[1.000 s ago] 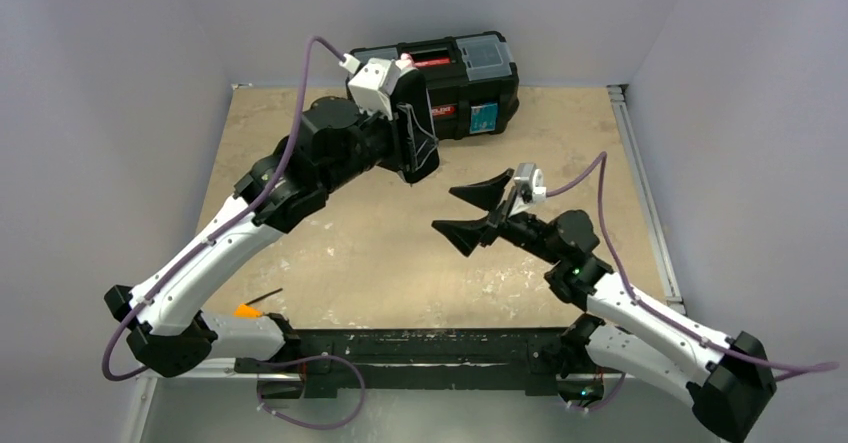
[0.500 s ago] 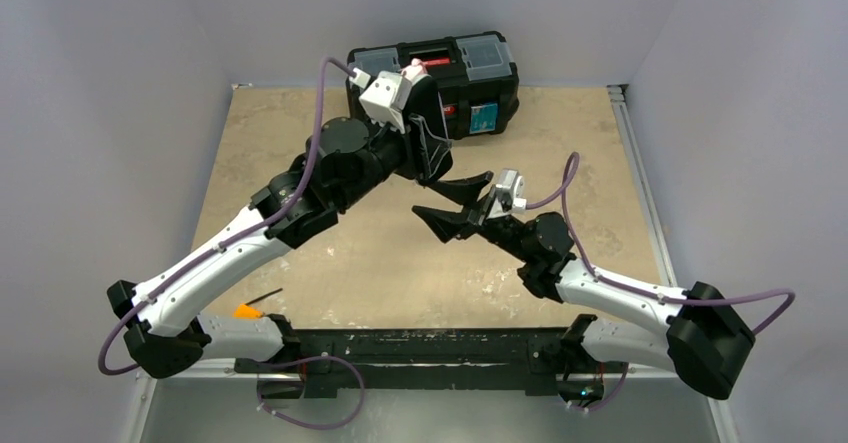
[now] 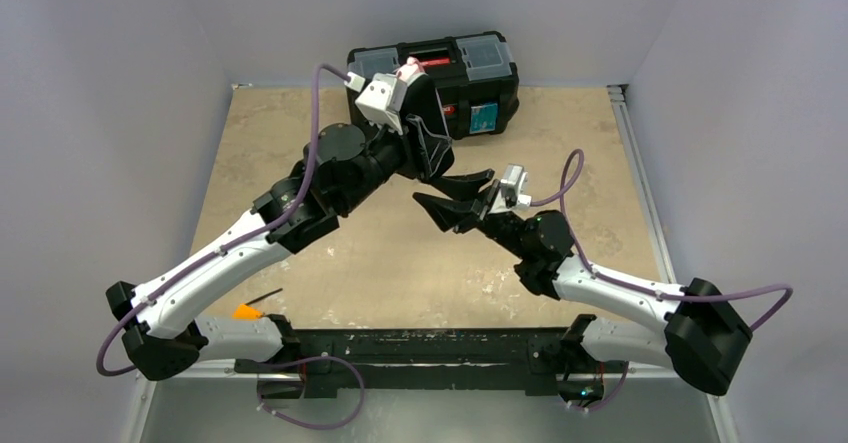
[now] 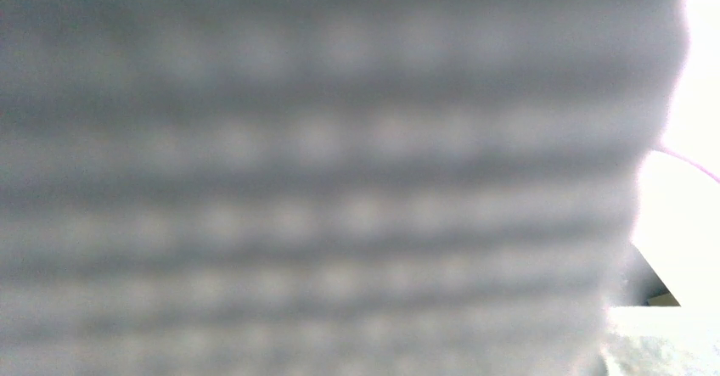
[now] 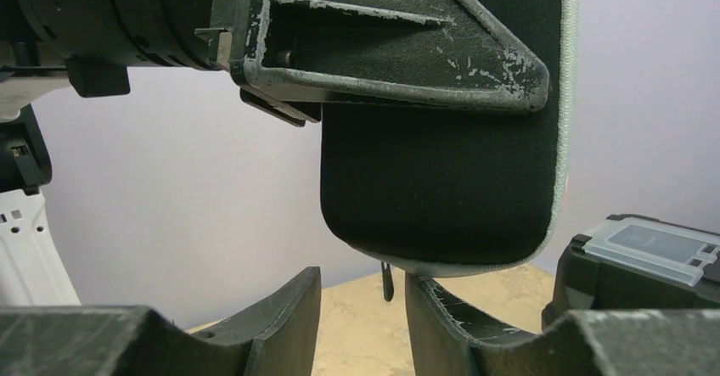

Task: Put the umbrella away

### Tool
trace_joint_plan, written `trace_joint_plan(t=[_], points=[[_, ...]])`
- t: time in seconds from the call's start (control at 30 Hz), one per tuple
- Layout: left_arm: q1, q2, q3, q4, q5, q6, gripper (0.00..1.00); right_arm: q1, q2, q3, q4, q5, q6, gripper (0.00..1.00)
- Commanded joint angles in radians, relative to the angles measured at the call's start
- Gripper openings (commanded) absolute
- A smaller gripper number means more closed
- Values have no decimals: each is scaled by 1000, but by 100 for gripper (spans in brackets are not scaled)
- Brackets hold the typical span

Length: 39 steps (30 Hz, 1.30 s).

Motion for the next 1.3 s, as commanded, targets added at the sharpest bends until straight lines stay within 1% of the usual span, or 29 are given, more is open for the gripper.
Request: trace_joint_plan(t=[0.0,0.17,0.27,0.4,0.5,0.57,0.77,0.83,0.97,1.13,1.27], points=[[-7,-50,5,125,-20,-9,0,7,5,53,51,28,10,39],[-9,-57,-1,120,-27,-14,0,9,9,70,39,29,17,35],[-10,-57,-2,120,-23,-20,0,9,10,80,27,32,26,29],[-11,-60,-10,120,-32,-19,0,9,12,89,12,50,43,19],[-11,-64,-15,125,-31,-20,0,9,12,97,-2,61,51,10],[-11,-63,-16,124,-30,-22,0,9,13,104,-12,61,52,0],[-11,-74,-26,120,-39,-34,0,9,7,141,-112,65,70,0],[-11,-82,-22,112,-43,-32,0,9,1,139,-132,89,79,0],[-11,-83,25,37,-83,-41,0,8,-21,116,-193,154,78,0],[-11,-102,29,25,-84,-47,0,4,-47,105,-257,213,43,0],[-10,-124,29,15,-83,-45,0,-27,-66,99,-299,217,43,0]])
